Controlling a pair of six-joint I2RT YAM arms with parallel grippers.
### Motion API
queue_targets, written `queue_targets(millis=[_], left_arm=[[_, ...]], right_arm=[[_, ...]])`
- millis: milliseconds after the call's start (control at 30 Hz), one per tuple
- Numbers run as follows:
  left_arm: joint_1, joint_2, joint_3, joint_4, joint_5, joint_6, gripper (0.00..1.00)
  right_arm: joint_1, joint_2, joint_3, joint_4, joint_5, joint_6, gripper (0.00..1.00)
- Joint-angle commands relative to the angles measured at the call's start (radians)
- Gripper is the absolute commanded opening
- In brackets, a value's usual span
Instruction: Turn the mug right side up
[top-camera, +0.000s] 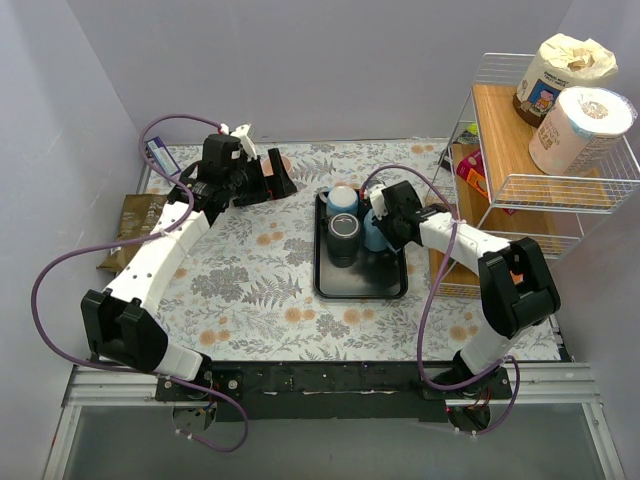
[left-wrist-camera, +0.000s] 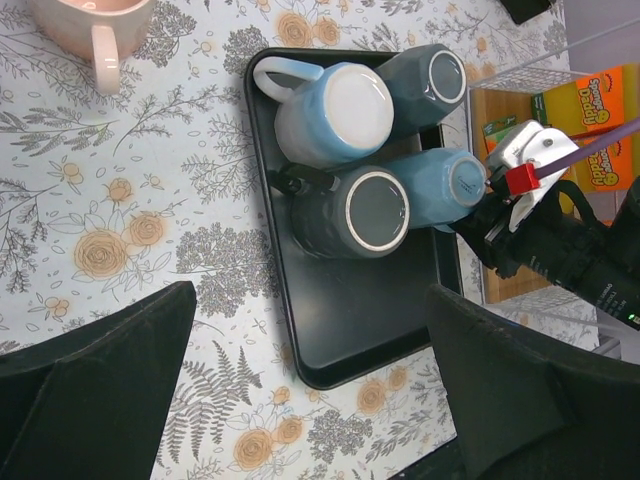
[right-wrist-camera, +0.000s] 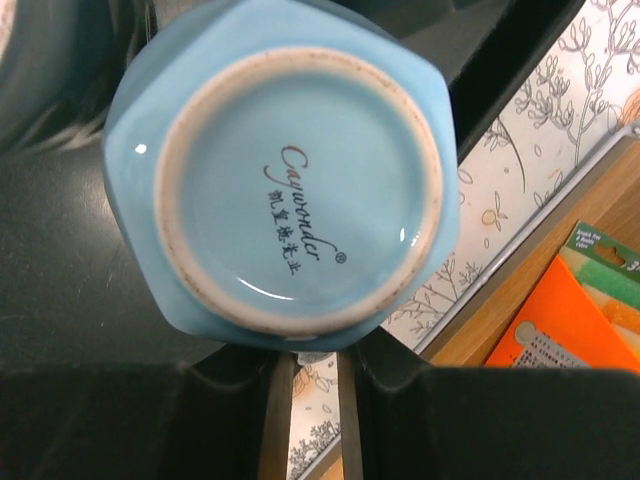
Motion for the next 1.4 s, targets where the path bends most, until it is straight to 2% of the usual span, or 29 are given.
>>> queue_targets(millis=[0, 233, 633, 767, 800, 933, 1067, 1200, 1367], left_arm=[[0.004, -0.065, -0.015, 0.008, 0.025, -0.011, 0.98], [0.004, -0.075, -0.035, 0.029, 0.049, -0.028, 0.98], [0.004, -0.112, -0.093, 0.074, 0.111, -0.071, 0.98], [0.003, -0.140, -0.136, 0.136, 0.192, -0.097, 0.98], [0.004, -0.158, -0.151, 0.158, 0.259, -0.105, 0.98], [0.001, -0.218, -0.269, 0.369, 0.434, -0.180, 0.98], [-0.016, -0.279, -0.363, 0.593, 0.566, -0.296, 0.98], [-0.063, -0.315, -0.424, 0.782, 0.594, -0.391, 0.98], [-0.128, -0.313, -0.507, 1.067, 0.579, -0.554, 0.98]], right_arm=[[0.000, -0.090, 0.004, -0.010, 0.024, 0.006, 0.01], [0.000, -0.128, 0.068, -0.103, 0.001, 0.118, 0.01], [0.000, -0.334, 0.164, -0.164, -0.158, 0.285, 0.01], [0.002, -0.378, 0.215, -0.149, -0.244, 0.389, 0.01], [0.002, -0.390, 0.220, -0.137, -0.278, 0.432, 0.01], [0.003, -0.453, 0.221, -0.010, -0.361, 0.555, 0.01], [0.006, -0.466, 0.273, 0.041, -0.425, 0.659, 0.01], [0.012, -0.478, 0.280, 0.144, -0.516, 0.799, 0.01], [0.029, -0.481, 0.229, 0.360, -0.588, 1.035, 0.01]])
